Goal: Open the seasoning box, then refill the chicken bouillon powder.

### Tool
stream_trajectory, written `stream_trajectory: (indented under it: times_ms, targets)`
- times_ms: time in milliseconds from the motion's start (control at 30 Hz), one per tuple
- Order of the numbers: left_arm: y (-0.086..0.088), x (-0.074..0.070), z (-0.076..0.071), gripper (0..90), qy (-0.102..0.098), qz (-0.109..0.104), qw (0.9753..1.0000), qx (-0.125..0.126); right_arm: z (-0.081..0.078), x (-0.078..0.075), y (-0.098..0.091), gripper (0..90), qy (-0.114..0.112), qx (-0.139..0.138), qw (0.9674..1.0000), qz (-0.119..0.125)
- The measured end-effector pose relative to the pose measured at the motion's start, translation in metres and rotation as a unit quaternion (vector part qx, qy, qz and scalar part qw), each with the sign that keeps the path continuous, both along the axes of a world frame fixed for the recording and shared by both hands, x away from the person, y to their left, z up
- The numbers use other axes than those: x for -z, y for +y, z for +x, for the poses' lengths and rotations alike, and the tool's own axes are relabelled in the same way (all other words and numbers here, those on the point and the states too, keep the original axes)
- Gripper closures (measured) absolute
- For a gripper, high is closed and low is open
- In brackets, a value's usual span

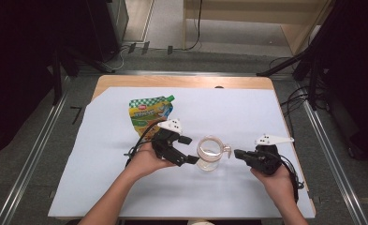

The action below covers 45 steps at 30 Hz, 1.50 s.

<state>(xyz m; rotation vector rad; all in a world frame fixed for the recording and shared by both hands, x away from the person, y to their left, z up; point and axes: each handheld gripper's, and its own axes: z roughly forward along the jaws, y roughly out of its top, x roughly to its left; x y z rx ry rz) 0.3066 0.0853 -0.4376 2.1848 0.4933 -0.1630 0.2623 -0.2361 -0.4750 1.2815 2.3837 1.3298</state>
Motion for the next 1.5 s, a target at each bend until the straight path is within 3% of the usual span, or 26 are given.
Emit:
stream_trajectory:
  times_ms: [267, 533, 800, 1033, 1133, 1167, 1200, 1267, 1400, 1500]
  targets:
    - [-0.014, 0.005, 0.013, 13.6, 0.000, 0.001, 0.9998, 0.018, 0.016, 0.004, 0.006, 90.0, 0.002, -0.014, 0.9999, -0.001]
    - [-0.024, 0.010, 0.008, 13.0, -0.020, 0.021, 0.9994, 0.019, 0.015, 0.006, 0.009, 90.0, -0.002, -0.006, 1.0000, -0.004]
    - [-0.038, 0.018, 0.000, 13.9, -0.051, 0.058, 0.9968, 0.019, 0.013, 0.011, 0.010, 90.0, 0.001, 0.002, 1.0000, -0.008]
    - [-0.043, 0.020, -0.004, 12.8, -0.074, 0.068, 0.9948, 0.015, 0.011, 0.011, 0.010, 90.0, 0.000, 0.004, 1.0000, -0.008]
    - [-0.042, 0.018, -0.004, 12.3, -0.086, 0.065, 0.9940, 0.019, 0.011, 0.011, 0.010, 90.0, 0.000, 0.003, 1.0000, -0.009]
    - [-0.041, 0.017, -0.005, 12.4, -0.090, 0.059, 0.9940, 0.018, 0.011, 0.011, 0.010, 90.0, 0.001, 0.004, 0.9999, -0.010]
    - [-0.039, 0.013, -0.005, 12.8, -0.090, 0.038, 0.9951, 0.013, 0.011, 0.011, 0.010, 90.0, 0.001, 0.004, 0.9999, -0.010]
    - [-0.038, 0.011, -0.004, 12.6, -0.083, 0.027, 0.9961, 0.013, 0.010, 0.011, 0.010, 90.0, 0.002, 0.004, 0.9999, -0.011]
    - [-0.040, 0.015, -0.004, 13.4, -0.088, 0.050, 0.9947, 0.019, 0.010, 0.011, 0.010, 90.0, 0.002, 0.005, 0.9999, -0.010]
    - [-0.042, 0.014, -0.005, 12.7, -0.099, 0.047, 0.9939, 0.014, 0.010, 0.011, 0.010, 90.0, 0.002, 0.005, 0.9999, -0.011]
